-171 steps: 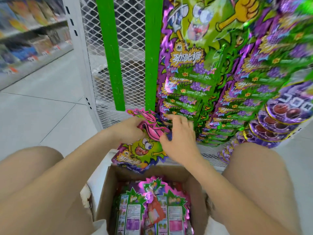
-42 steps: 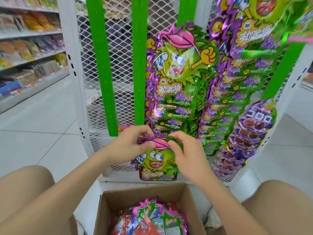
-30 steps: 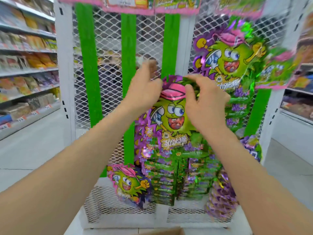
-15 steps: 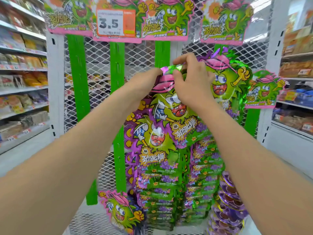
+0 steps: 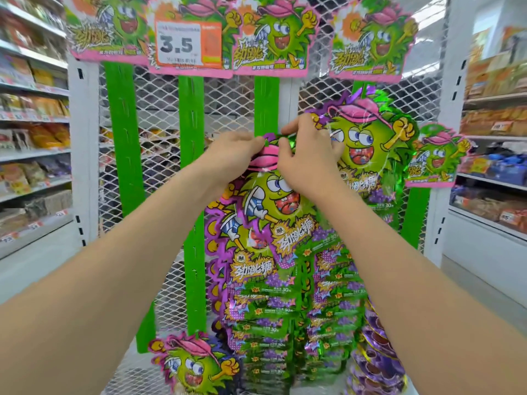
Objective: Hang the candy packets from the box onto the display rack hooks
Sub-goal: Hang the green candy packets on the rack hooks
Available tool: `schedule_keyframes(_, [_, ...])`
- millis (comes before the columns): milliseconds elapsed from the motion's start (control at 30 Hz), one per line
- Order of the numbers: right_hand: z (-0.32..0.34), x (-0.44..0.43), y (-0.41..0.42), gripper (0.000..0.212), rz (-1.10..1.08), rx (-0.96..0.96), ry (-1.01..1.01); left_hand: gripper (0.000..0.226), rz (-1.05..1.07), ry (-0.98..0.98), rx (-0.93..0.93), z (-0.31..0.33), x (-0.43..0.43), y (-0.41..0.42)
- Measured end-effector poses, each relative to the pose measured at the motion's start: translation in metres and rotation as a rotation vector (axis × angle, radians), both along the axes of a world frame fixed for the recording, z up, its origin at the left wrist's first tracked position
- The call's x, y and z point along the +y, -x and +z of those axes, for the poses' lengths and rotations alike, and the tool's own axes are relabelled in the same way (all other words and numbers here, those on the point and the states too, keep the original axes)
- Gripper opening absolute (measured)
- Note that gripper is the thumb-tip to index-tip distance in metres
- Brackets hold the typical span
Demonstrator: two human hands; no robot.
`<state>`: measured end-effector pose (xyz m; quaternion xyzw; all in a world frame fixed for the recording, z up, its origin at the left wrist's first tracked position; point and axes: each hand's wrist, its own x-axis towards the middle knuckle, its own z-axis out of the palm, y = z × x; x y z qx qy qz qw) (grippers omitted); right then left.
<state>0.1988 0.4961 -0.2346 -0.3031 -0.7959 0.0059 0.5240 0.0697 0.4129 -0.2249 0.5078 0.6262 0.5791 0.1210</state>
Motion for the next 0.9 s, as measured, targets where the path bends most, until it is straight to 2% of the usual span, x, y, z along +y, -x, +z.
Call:
schedule_keyframes(100, [-0.006, -0.001, 0.0, 0.019, -0.01, -0.041, -0.044, 0.035, 0.094, -0.03, 0.17, -0.01, 0.004, 0.003])
schedule_keyframes(200, [-0.017, 0.0, -0.002, 0.022, -0.011, -0.063, -0.107, 0.015, 0.236, -0.161, 0.363, -0.025, 0.005, 0.005])
schedule_keyframes(233, [-0.02, -0.001, -0.003, 0.024, 0.0, -0.05, -0.123, 0.017, 0.273, -0.2, 0.437, -0.031, 0.001, 0.003])
schedule_keyframes(333, [-0.032, -0.007, -0.008, 0.028, -0.128, -0.039, -0.293, 0.054, 0.434, -0.307, 0.702, -0.054, -0.005, 0.0])
schedule_keyframes(367, [-0.037, -0.012, -0.011, 0.03, -0.159, -0.024, -0.356, 0.057, 0.497, -0.331, 0.777, -0.062, -0.011, -0.002])
schedule_keyframes(433, [-0.06, -0.028, -0.018, 0.03, -0.057, 0.043, -0.38, 0.043, 0.495, -0.395, 0.87, -0.084, -0.023, -0.005])
schedule_keyframes(500, [-0.102, -0.052, -0.027, 0.018, 0.199, 0.106, -0.231, 0.023, 0.328, -0.411, 0.862, -0.117, -0.041, -0.007])
schedule_keyframes(533, [-0.128, -0.066, -0.033, 0.013, 0.303, 0.112, -0.102, 0.018, 0.223, -0.364, 0.848, -0.138, -0.051, -0.006])
schedule_keyframes(600, [-0.189, -0.092, -0.04, 0.008, 0.354, -0.005, 0.233, 0.018, 0.031, -0.153, 0.844, -0.187, -0.073, -0.005])
schedule_keyframes(700, [-0.309, -0.103, -0.041, 0.014, 0.298, -0.447, 0.768, 0.02, -0.221, 0.327, 0.804, -0.264, -0.105, -0.002])
schedule_keyframes(767, [-0.375, -0.11, -0.039, 0.023, 0.343, -0.766, 0.942, 0.019, -0.341, 0.618, 0.768, -0.317, -0.123, -0.002])
schedule_keyframes(833, [-0.421, -0.123, -0.042, 0.02, 0.365, -1.05, 1.041, 0.019, -0.428, 0.807, 0.736, -0.368, -0.139, -0.003])
schedule_keyframes(900, [-0.46, -0.13, -0.047, 0.025, 0.338, -1.188, 1.064, 0.017, -0.455, 0.901, 0.694, -0.415, -0.155, -0.001])
